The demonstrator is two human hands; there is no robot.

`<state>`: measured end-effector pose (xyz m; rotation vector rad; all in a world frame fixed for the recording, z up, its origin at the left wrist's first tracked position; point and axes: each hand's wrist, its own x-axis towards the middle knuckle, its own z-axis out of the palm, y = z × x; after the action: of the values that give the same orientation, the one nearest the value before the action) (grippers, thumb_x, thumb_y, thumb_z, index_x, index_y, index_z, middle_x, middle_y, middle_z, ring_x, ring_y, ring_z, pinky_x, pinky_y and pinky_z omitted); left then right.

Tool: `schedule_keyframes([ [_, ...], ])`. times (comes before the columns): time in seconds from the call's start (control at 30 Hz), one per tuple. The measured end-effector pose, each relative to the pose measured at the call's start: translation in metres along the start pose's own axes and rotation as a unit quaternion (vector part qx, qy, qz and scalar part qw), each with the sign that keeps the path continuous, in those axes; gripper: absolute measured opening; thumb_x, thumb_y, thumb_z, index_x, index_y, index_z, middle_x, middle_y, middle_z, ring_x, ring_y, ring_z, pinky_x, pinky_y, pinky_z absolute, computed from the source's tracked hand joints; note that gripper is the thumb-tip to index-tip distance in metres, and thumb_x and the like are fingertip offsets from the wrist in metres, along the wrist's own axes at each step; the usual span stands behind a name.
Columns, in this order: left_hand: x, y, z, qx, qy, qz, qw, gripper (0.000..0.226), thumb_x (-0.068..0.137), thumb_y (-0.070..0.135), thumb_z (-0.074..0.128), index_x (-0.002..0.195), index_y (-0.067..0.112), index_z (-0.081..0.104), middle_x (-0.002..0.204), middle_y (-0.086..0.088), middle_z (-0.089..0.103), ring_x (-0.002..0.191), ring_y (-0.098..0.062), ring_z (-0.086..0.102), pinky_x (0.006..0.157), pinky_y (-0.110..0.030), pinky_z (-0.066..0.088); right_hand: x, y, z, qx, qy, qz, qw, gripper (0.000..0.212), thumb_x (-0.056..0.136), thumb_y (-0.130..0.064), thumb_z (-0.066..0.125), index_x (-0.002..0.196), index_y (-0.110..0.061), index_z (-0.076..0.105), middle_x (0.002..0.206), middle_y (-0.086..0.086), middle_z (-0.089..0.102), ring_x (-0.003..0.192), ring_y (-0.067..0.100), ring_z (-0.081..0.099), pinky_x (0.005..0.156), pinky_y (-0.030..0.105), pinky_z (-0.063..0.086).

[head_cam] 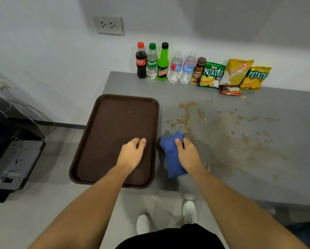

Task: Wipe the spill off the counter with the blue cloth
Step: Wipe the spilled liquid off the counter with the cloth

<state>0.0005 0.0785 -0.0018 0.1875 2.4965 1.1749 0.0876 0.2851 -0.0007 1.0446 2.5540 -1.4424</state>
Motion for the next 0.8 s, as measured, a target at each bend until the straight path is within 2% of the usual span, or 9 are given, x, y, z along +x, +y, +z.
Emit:
schedule_keyframes([
  [0.07, 0.0, 0.003, 0.004, 0.011, 0.009, 0.001, 1.0, 0.044, 0.107, 0.051, 0.043, 0.1, 0.015, 0.069, 0.087, -0.009, 0.074, 0.078, -0.021, 0.067, 0.076, -0.043, 0.056, 0.0, 0.016, -0.003, -0.05, -0.001, 0.004, 0.999, 0.04, 0.107, -0.043, 0.043, 0.108, -0.006, 0.059, 0.108, 0.019, 0.069, 0.1, 0.038, 0.064, 0.083, 0.036, 0.042],
  [0.13, 0.0, 0.005, 0.008, 0.026, 0.02, 0.004, 0.999, 0.04, 0.107, 0.049, 0.043, 0.1, 0.018, 0.067, 0.075, -0.008, 0.071, 0.069, -0.021, 0.066, 0.065, -0.041, 0.053, -0.001, 0.027, -0.007, -0.119, -0.001, -0.001, 0.993, 0.04, 0.106, -0.043, 0.045, 0.108, -0.005, 0.059, 0.108, 0.023, 0.07, 0.102, 0.043, 0.065, 0.08, 0.038, 0.042],
  [0.27, 0.001, 0.007, 0.018, 0.065, 0.059, 0.002, 0.996, 0.031, 0.106, 0.049, 0.044, 0.098, 0.025, 0.062, 0.059, 0.001, 0.06, 0.06, -0.014, 0.061, 0.052, -0.03, 0.038, 0.0, 0.034, -0.019, -0.257, -0.019, -0.045, 0.965, 0.041, 0.106, -0.04, 0.047, 0.13, -0.007, 0.053, 0.129, 0.019, 0.059, 0.111, 0.041, 0.062, 0.092, 0.047, 0.048],
  [0.4, 0.003, 0.01, 0.026, 0.068, 0.085, -0.012, 0.994, 0.029, 0.104, 0.051, 0.046, 0.097, 0.029, 0.063, 0.056, 0.003, 0.059, 0.055, -0.011, 0.06, 0.05, -0.027, 0.038, -0.001, 0.041, -0.027, -0.298, -0.039, -0.108, 0.947, 0.057, 0.104, -0.038, 0.049, 0.152, -0.01, 0.036, 0.144, 0.012, 0.043, 0.129, 0.032, 0.049, 0.1, 0.042, 0.049],
  [0.5, 0.004, 0.012, 0.029, 0.071, 0.087, -0.015, 0.994, 0.029, 0.104, 0.053, 0.046, 0.098, 0.031, 0.063, 0.056, 0.005, 0.061, 0.054, -0.007, 0.061, 0.049, -0.025, 0.037, -0.001, 0.044, -0.028, -0.343, -0.031, -0.157, 0.926, 0.067, 0.105, -0.042, 0.047, 0.16, -0.011, 0.024, 0.152, 0.01, 0.036, 0.135, 0.029, 0.044, 0.105, 0.04, 0.05],
  [0.63, 0.008, 0.014, 0.032, 0.079, 0.083, -0.006, 0.993, 0.031, 0.104, 0.054, 0.047, 0.1, 0.029, 0.065, 0.06, 0.005, 0.063, 0.056, -0.008, 0.061, 0.05, -0.024, 0.038, -0.001, 0.045, -0.02, -0.392, -0.013, -0.266, 0.881, 0.063, 0.102, -0.038, 0.054, 0.154, -0.005, 0.04, 0.153, 0.019, 0.045, 0.135, 0.037, 0.051, 0.106, 0.045, 0.051],
  [0.7, 0.01, 0.015, 0.034, 0.083, 0.084, 0.001, 0.993, 0.032, 0.103, 0.054, 0.047, 0.099, 0.028, 0.066, 0.06, 0.005, 0.062, 0.057, -0.007, 0.061, 0.051, -0.025, 0.039, 0.002, 0.045, -0.01, -0.388, -0.036, -0.31, 0.867, 0.058, 0.105, -0.033, 0.052, 0.155, -0.006, 0.039, 0.162, 0.02, 0.036, 0.148, 0.039, 0.038, 0.116, 0.048, 0.042],
  [0.73, 0.011, 0.016, 0.034, 0.085, 0.085, 0.004, 0.993, 0.032, 0.103, 0.054, 0.047, 0.099, 0.028, 0.066, 0.06, 0.006, 0.062, 0.058, -0.007, 0.06, 0.051, -0.025, 0.039, 0.004, 0.046, -0.004, -0.386, -0.068, -0.315, 0.865, 0.058, 0.108, -0.032, 0.044, 0.159, -0.008, 0.03, 0.168, 0.018, 0.022, 0.156, 0.036, 0.022, 0.123, 0.048, 0.032],
  [0.8, 0.014, 0.018, 0.036, 0.091, 0.083, 0.011, 0.992, 0.032, 0.103, 0.055, 0.047, 0.098, 0.029, 0.065, 0.061, 0.006, 0.062, 0.059, -0.007, 0.06, 0.051, -0.025, 0.039, 0.009, 0.05, 0.008, -0.385, -0.124, -0.295, 0.866, 0.058, 0.112, -0.031, 0.028, 0.164, -0.016, 0.007, 0.172, 0.011, -0.007, 0.159, 0.031, -0.008, 0.129, 0.047, 0.012],
])
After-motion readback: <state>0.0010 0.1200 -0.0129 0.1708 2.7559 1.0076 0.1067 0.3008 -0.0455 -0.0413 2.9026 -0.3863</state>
